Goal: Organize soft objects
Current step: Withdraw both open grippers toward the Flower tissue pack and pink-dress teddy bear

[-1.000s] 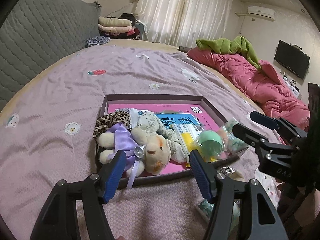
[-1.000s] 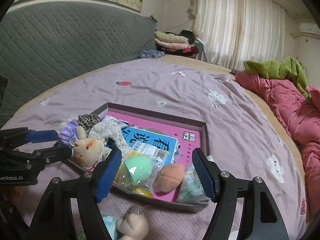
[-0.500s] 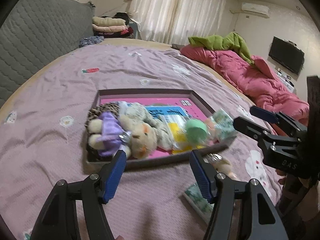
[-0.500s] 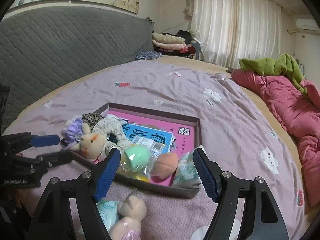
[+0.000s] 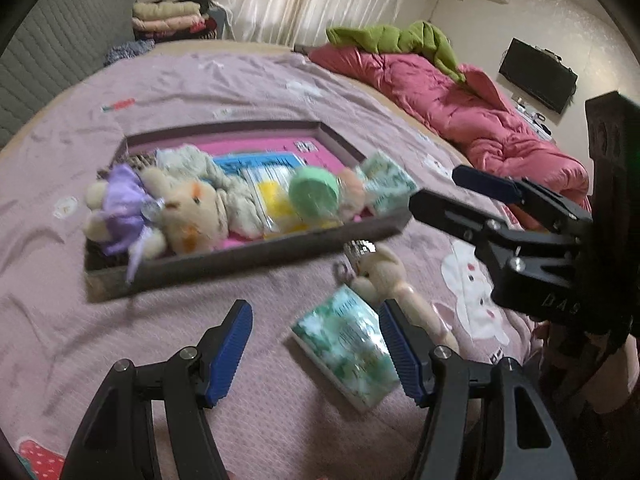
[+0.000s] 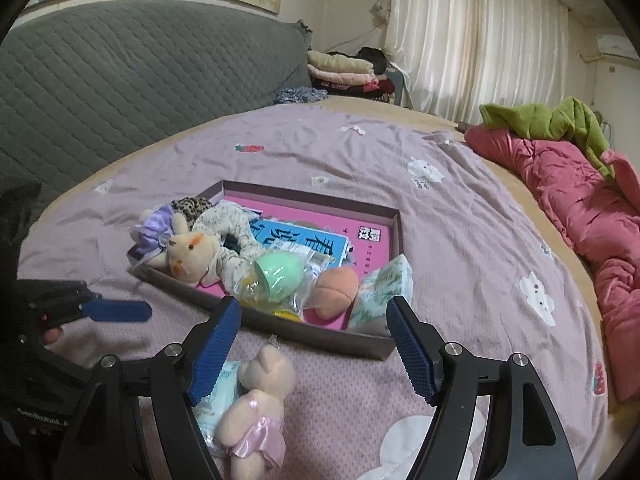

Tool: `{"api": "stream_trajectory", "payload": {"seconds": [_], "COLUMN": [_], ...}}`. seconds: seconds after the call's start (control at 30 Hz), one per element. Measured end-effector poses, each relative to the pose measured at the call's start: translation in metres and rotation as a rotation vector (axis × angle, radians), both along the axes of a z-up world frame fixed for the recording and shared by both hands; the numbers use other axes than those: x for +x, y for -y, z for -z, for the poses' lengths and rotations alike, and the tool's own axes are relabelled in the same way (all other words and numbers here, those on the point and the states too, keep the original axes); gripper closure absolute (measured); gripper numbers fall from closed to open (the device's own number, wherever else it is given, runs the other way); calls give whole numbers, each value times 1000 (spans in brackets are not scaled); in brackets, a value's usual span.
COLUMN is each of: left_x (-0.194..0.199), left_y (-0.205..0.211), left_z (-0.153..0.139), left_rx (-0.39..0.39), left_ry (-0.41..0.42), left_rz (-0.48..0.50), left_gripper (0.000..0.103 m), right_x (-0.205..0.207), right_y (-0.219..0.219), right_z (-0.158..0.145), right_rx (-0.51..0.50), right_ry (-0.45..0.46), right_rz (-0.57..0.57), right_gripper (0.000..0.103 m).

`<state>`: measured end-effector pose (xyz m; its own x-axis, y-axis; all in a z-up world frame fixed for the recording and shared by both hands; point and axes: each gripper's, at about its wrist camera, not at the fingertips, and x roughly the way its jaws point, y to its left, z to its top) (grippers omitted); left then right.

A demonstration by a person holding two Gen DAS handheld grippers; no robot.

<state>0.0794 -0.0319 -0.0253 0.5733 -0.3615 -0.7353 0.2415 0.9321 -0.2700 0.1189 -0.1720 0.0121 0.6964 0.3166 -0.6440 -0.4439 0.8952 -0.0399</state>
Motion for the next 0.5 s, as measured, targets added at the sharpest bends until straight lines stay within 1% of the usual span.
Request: {"api": "stream_trajectory", "payload": {"seconds": [0.13, 0.27, 0.4, 0.5], "left_x": [-5, -9, -16, -22], "left_y": [4, 5, 8, 11], "left_z": [2, 5, 6, 8], "left_rx": [13, 9, 2, 15], "left_ry": [-14, -39, -63, -72], "left_rz": [20, 41, 78, 104], "left_gripper": [38, 38, 38, 38], "right_x": [-3, -6, -9, -9], "right_y": [2, 2, 3, 7], "right_z": [2, 6, 7, 6], "right_rx": [3, -6, 7, 14], "right_ry": [-14, -32, -42, -40], "right_rz": [-8, -17, -23, -11], "right_gripper": [27, 27, 26, 27]}}
